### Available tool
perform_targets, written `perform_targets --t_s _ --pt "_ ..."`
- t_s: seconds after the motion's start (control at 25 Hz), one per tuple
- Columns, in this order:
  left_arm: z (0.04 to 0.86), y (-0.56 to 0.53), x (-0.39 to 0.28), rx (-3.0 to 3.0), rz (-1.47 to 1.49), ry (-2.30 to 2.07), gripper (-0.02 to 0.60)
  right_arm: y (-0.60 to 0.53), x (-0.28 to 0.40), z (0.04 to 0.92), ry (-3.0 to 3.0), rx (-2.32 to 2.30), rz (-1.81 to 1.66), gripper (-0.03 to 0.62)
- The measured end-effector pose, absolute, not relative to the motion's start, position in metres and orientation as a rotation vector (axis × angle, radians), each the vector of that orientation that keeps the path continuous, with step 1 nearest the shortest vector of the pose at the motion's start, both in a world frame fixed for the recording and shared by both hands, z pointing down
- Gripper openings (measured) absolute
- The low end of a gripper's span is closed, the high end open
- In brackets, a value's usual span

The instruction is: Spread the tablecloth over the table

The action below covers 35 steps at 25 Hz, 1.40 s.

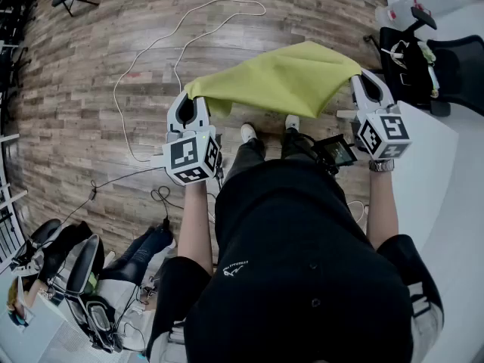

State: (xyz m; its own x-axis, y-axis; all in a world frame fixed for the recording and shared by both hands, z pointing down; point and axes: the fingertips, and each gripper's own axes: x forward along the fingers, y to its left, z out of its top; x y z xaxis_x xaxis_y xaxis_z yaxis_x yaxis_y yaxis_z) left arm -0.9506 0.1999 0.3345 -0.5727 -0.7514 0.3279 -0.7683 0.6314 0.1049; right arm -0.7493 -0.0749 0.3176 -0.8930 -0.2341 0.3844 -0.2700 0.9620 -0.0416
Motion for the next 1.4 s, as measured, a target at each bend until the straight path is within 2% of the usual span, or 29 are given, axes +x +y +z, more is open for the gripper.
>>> perform_targets --t_s 0.88,1.2,1.4 --pt "0.337 0.163 -0.979 1.133 0.056 -2.537 0.008 -0.120 -0.786 0.328 -2.697 0.310 0.143 0.009" --pt "0.341 0.168 -1.002 1.254 0.068 -2.497 0.008 -0.116 -0.778 0.329 -2.690 0.479 0.185 0.009" --pt "0.346 0.149 -1.012 1.415 0.071 -2.423 0.008 -0.110 -0.745 0.327 -2.651 0.669 0.164 0.009"
